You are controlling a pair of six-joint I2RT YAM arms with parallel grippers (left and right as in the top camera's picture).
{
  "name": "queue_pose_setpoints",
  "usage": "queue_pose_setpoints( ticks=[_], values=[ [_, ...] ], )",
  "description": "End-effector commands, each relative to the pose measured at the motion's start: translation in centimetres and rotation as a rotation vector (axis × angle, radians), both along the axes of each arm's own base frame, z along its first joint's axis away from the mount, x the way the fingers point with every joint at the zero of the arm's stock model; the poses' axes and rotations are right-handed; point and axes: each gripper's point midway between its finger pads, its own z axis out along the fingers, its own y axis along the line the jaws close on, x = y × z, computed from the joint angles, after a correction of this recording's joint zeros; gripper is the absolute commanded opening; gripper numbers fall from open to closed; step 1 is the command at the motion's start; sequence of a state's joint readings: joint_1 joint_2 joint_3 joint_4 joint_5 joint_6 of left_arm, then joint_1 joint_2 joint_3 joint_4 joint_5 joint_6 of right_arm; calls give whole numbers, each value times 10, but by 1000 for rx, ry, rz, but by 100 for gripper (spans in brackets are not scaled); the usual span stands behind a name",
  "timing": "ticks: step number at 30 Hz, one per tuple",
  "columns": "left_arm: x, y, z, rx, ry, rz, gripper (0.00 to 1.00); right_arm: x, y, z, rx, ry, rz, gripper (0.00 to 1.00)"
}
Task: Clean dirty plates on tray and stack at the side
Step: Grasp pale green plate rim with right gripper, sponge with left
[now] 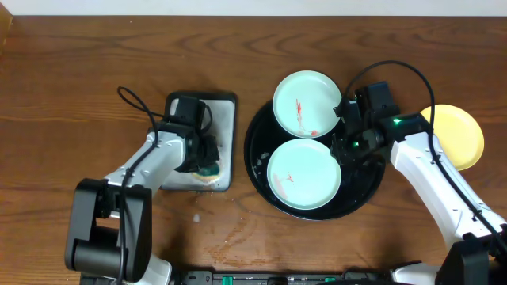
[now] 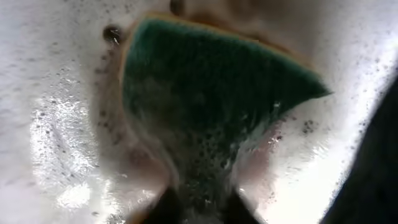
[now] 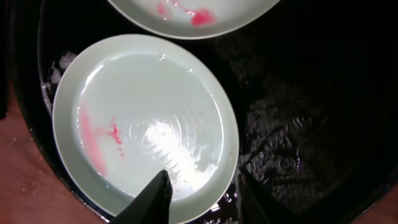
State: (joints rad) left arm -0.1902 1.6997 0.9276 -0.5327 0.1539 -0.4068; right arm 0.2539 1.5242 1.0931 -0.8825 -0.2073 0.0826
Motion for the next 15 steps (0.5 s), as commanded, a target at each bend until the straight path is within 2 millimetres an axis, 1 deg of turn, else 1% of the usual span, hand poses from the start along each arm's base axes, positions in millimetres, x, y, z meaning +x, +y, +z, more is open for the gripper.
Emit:
queue_pose_setpoints(
  ticks=[1,3,7,9,12,15],
  values=[
    [-5,2,-11,13,42,0,7,0,2,8,19,-11,10,32],
    [-2,2,-1,11,32,-1,8,-2,2,7,17,-4,10,32],
    [7,0,33,3,-29,-1,7,-4,-4,4,-13,5,1,33],
    [10,0,49,-2,-64,-8,7,-3,-12,0,-51,10,-45,34],
    [12,-1,74,-10,-110,-11,7,-2,-26,-10,-112,26,-110,38],
    [9,-4,97,-23,-150,-22,7,-3,-33,-23,-116,51,-133,40]
  ],
)
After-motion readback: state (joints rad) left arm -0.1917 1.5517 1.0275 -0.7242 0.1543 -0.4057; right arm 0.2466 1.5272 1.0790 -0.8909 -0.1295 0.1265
